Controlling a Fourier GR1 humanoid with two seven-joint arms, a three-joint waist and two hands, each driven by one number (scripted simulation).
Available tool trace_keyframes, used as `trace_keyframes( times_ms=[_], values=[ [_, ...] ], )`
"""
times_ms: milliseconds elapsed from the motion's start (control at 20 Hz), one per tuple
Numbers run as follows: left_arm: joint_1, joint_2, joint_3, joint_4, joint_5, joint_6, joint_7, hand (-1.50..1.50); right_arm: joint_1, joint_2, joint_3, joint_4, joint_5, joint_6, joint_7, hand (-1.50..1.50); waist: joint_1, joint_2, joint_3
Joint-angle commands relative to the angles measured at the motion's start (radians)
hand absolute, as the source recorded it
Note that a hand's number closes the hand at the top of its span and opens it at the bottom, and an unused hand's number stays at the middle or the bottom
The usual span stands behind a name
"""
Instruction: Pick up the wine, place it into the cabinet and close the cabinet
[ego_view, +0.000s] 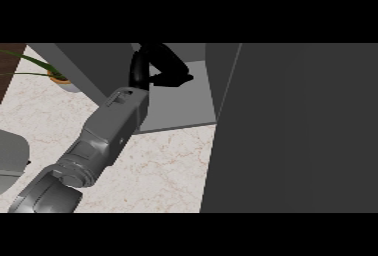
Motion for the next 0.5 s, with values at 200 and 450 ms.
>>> trace_keyframes(
  times_ms=[200, 450],
  values=[
    [0.014, -0.009, 0.069, -0.047, 0.062, -0.155, -0.078, 1.5, 0.046, -0.013, 0.031, -0.15, -0.024, -0.001, 0.053, -1.5, 0.009, -0.007, -0.003],
    [-0.033, -0.021, 0.077, -0.067, 0.064, -0.26, -0.094, 1.5, 0.03, -0.001, 0.012, -0.114, -0.027, -0.009, 0.06, -1.5, 0.027, -0.009, -0.001]
  ],
)
